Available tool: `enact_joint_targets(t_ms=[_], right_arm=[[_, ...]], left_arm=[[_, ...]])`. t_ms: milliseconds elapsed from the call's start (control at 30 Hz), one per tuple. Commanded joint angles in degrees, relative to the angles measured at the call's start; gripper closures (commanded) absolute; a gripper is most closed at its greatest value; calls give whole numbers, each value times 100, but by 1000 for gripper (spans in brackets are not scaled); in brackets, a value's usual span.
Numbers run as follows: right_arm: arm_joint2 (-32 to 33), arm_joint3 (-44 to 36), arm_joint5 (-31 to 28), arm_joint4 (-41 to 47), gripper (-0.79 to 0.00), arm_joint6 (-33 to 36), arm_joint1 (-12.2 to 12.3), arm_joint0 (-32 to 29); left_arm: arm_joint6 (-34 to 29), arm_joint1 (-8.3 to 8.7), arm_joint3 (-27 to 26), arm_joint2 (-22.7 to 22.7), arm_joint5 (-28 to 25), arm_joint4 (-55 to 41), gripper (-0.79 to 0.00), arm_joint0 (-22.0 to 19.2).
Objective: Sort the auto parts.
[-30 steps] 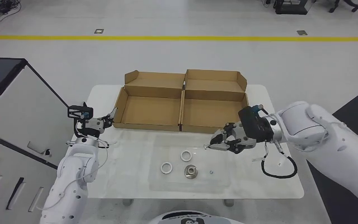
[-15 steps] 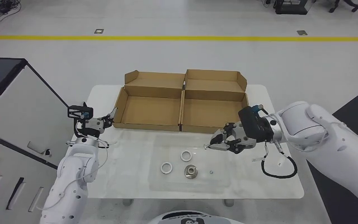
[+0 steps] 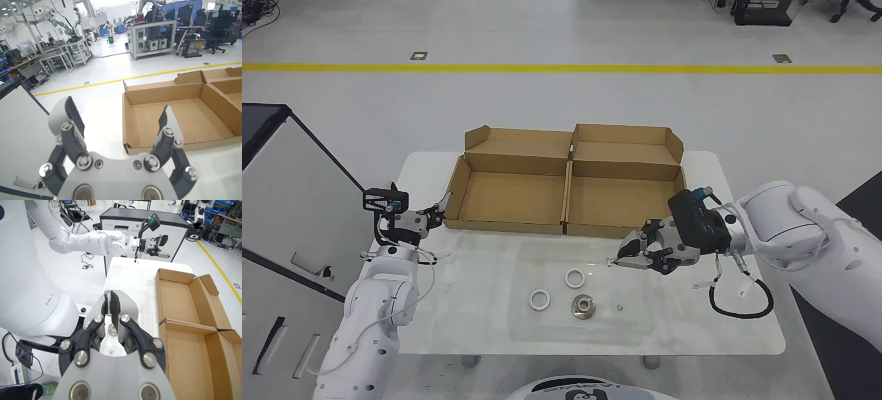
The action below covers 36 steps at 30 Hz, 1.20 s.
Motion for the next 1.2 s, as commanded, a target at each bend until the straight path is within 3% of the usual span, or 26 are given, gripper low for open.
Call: enact_joint_targets(t_ms=[0, 633, 900, 1167], right_arm=[[0, 0, 0, 0, 0, -2, 0, 0], [-106, -127, 0, 235, 0, -301, -81, -62], [-447, -201, 0, 1105, 0, -555, -264, 336], [-731, 113, 0, 2046, 0, -290, -526, 955]], left_arm=[[0, 0, 0, 0, 0, 0, -785, 0], [0, 0, 0, 0, 0, 0, -785, 0], [0, 0, 0, 0, 0, 0, -785, 0], [0, 0, 0, 0, 0, 0, -785, 0]])
